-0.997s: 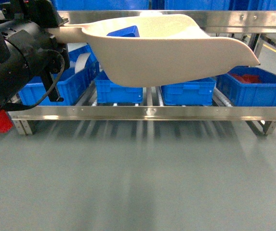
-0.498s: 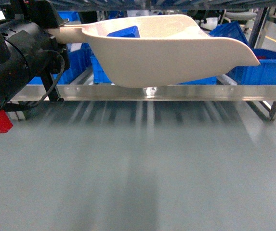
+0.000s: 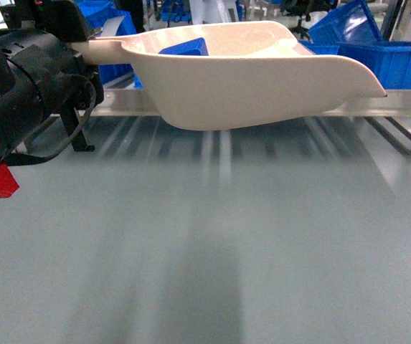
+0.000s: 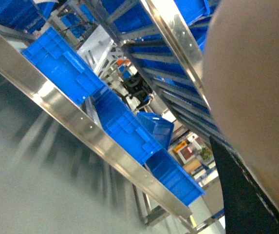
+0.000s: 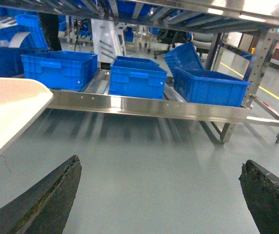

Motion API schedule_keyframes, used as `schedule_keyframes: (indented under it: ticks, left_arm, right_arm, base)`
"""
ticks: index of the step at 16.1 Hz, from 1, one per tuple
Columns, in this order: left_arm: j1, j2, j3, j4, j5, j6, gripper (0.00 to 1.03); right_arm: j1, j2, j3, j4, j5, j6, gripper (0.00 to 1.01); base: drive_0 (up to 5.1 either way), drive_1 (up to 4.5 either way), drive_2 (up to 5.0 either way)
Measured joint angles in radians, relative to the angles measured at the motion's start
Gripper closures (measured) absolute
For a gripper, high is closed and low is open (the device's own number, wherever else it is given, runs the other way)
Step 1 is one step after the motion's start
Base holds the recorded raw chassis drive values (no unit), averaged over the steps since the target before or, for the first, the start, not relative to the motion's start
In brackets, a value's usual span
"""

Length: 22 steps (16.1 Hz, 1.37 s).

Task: Place part in tray to right shelf

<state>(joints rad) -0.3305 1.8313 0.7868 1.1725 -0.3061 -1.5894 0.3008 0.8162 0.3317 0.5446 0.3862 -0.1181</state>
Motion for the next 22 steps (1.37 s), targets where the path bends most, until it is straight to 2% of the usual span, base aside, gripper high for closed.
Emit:
schedule_keyframes:
  ticks: [7, 22]
  left_arm:
    - [0.000, 0.000, -0.001, -0.004, 0.000, 0.000, 0.91]
    - [0.000, 0.000, -0.001, -0.001, -0.001, 0.000, 0.91]
  right_arm:
    - [0.000, 0.001, 0.000, 0.000, -0.001, -0.007, 0.03]
    - [0.000, 0.000, 0.000, 0.002, -0.002, -0.006, 0.03]
  base:
    - [-1.7, -1.67, -1.7]
    - [0.0, 0.00, 0.0]
